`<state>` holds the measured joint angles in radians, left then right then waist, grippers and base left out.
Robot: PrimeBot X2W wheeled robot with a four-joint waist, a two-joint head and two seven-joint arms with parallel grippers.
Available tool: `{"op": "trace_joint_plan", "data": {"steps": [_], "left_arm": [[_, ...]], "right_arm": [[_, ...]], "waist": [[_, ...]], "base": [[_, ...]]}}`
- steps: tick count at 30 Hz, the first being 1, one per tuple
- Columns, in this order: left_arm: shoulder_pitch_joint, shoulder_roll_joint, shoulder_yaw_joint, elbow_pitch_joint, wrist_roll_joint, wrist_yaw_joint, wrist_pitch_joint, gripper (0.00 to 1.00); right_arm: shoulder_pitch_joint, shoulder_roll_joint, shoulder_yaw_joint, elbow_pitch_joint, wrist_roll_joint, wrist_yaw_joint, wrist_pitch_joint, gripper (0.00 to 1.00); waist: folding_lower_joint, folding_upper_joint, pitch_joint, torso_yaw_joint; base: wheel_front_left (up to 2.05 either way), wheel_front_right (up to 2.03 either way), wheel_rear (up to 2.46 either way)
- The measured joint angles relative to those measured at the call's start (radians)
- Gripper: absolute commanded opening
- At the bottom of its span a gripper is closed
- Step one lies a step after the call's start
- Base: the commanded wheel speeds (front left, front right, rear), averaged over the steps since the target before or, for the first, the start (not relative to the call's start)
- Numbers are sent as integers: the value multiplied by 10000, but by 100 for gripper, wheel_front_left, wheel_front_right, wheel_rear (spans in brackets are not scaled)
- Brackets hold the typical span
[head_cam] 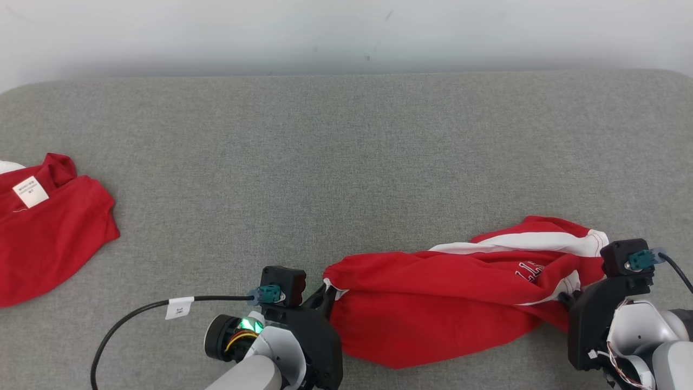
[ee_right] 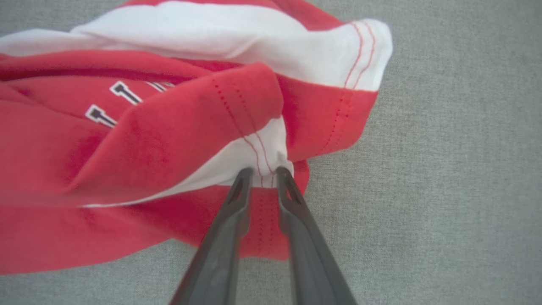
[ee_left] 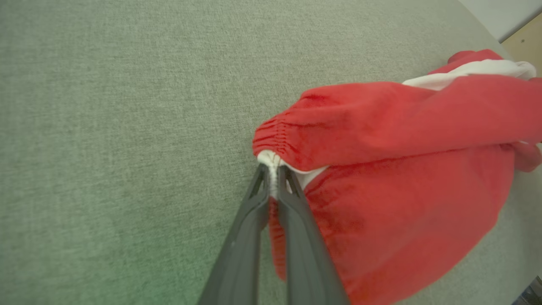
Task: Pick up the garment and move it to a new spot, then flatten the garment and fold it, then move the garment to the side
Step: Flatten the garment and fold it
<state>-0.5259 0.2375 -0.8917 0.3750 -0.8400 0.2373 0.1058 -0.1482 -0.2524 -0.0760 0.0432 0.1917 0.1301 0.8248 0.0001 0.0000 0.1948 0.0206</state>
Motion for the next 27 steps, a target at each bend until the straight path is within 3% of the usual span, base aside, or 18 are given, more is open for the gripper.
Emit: {"op": "trace_joint_plan", "data": {"steps": [4,5,6,7,8,9,10,11,14,15,21,27], "left_arm": [[-28,33,4,4,-29,2,0,0],[-28,40,8,4,-40,4,0,0],[-28,48,8,2,-52,10,0,0],[-28,52,8,0,-52,17,0,0],[-28,58,8,-4,-52,19,2,0],[-28,63,6,-6,-54,21,2,0],[-28,65,4,-12,-56,36,4,0],[-28,67,2,-19,-61,38,4,0],[-28,69,-6,-36,-63,48,13,0],[-28,71,-12,-48,-63,48,13,0],[-39,113,-19,-92,-67,86,17,0],[-40,146,-17,-119,-82,96,17,0]], "right_arm": [[-73,-27,-82,63,-84,0,-311,28],[-121,-38,-75,33,-117,0,-410,35],[-165,-46,-63,2,-117,0,-499,62],[-183,-52,-44,-8,-117,0,-522,74],[-185,-52,-13,-4,-117,0,-525,75],[-183,-56,15,-4,-117,0,-558,84],[-186,-71,31,-4,-117,0,-573,87],[-203,-86,54,6,-117,0,-585,79],[-237,-100,94,59,-117,0,-579,69],[-252,-111,123,92,-117,0,-573,49],[-361,-102,221,219,-117,0,-589,45],[-387,-146,328,249,-174,0,-671,4]], "waist": [[0,0,3,-19],[0,0,3,-26],[0,0,3,-35],[0,0,2,-45],[0,0,1,-55],[0,0,3,-64],[0,0,5,-71],[0,0,9,-76],[0,0,19,-78],[0,0,24,-76],[0,0,83,-51],[0,0,115,-42]], "base": [[0,0,0],[0,0,0],[0,0,0],[0,0,0],[0,0,0],[0,0,0],[0,0,0],[0,0,0],[0,0,0],[0,0,0],[0,0,0],[0,0,0]]}}
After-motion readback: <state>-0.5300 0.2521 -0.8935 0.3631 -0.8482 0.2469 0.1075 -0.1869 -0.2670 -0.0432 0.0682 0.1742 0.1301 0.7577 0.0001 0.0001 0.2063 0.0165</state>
